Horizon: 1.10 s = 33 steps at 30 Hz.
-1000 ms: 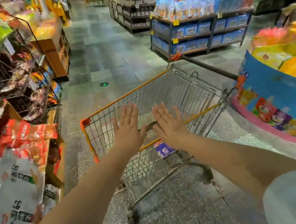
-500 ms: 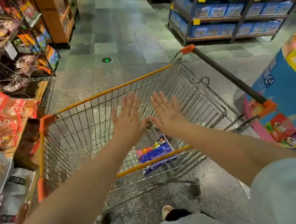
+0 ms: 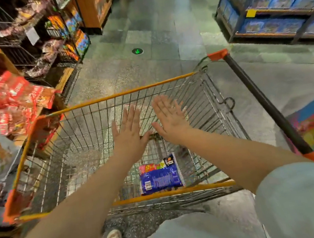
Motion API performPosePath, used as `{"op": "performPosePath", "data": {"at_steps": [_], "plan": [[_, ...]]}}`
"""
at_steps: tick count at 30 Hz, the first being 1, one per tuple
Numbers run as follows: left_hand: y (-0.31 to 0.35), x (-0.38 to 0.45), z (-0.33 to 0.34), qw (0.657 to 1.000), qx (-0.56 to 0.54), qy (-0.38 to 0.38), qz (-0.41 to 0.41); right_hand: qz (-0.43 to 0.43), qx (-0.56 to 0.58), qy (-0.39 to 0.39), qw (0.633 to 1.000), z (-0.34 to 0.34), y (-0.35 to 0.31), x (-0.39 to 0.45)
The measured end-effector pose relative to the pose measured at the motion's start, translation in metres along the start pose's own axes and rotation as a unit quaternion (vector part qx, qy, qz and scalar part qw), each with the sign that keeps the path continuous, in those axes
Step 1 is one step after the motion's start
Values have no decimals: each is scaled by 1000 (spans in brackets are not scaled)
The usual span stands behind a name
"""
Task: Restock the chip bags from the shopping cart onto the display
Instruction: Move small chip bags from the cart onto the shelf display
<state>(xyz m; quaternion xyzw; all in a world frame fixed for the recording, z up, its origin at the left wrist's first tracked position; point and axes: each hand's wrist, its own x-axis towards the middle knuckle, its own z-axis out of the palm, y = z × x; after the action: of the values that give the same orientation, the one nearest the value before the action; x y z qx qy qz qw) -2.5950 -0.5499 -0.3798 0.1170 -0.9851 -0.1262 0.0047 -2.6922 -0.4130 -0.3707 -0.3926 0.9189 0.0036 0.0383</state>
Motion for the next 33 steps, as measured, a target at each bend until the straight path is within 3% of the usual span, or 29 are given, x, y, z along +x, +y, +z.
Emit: {"op": "performPosePath", "data": {"at_steps": [10,20,24,28,33], "plan": [[-9,7,23,998,43,-18,-40,-53,4,-22,998,24,10,11],[-45,14,87,984,102,-91,-111,-120,-5,-77,990,129,20,32],[-63,10,114,975,132,-130,-121,-170,-37,-124,977,172,20,38],[-70,20,123,976,116,-121,-139,-220,-68,-175,957,217,14,43],[-70,26,129,980,110,-120,-111,-298,-138,-257,909,281,-5,32]]}}
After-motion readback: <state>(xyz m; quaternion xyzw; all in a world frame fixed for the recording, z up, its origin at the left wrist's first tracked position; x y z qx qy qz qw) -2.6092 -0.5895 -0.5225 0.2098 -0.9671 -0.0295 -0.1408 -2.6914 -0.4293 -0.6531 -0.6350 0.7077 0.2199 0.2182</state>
